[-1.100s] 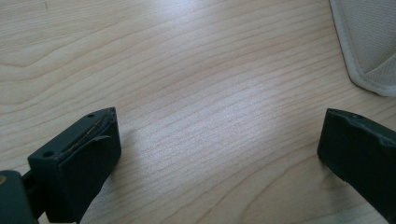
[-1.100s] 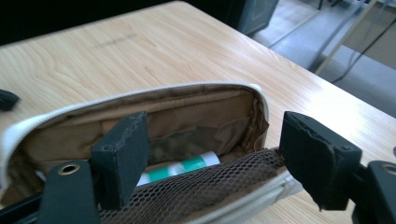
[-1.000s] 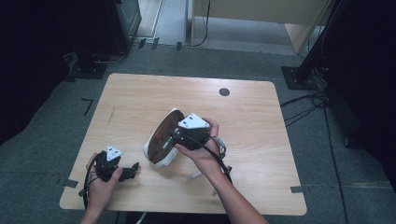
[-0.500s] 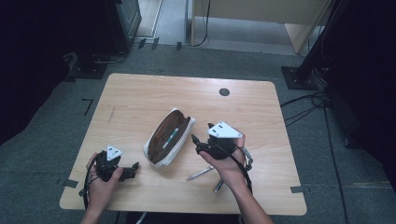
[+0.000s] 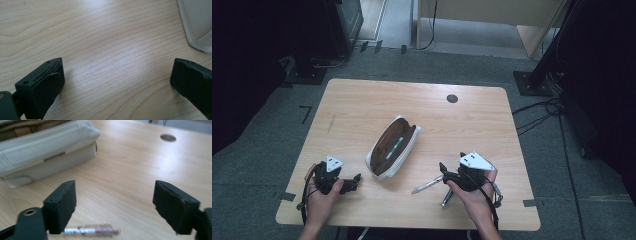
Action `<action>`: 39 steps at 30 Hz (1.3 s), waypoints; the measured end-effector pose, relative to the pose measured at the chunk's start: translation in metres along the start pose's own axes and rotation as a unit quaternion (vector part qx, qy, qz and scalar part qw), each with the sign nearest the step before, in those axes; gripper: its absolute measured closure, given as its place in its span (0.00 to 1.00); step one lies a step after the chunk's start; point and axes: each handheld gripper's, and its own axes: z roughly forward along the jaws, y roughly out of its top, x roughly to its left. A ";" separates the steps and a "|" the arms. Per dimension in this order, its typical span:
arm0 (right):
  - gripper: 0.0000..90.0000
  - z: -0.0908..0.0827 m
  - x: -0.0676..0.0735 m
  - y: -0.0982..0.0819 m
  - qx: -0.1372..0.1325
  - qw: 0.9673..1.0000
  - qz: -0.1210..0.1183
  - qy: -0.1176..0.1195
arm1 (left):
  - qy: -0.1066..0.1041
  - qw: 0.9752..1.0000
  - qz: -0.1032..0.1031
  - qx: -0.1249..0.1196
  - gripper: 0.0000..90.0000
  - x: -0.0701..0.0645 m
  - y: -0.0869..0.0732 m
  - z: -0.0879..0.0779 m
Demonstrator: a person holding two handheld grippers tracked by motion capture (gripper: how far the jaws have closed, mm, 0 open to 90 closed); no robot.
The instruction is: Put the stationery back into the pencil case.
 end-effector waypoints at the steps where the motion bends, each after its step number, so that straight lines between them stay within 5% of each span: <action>1: 0.19 -0.001 -0.001 -0.005 0.004 1.000 0.005 -0.002 | 0.000 1.000 0.000 0.000 0.00 0.000 0.000 0.000; 15: 0.15 -0.009 0.000 -0.063 0.043 0.997 0.067 -0.001 | 0.000 1.000 0.000 0.000 0.00 0.000 0.000 0.000; 28: 0.15 -0.008 0.015 -0.076 0.061 0.996 0.059 0.000 | 0.000 1.000 0.000 0.000 0.00 0.000 0.000 0.000; 39: 0.44 -0.008 0.010 -0.082 0.064 0.996 0.063 0.007 | 0.000 1.000 0.000 0.000 0.00 0.000 0.000 0.000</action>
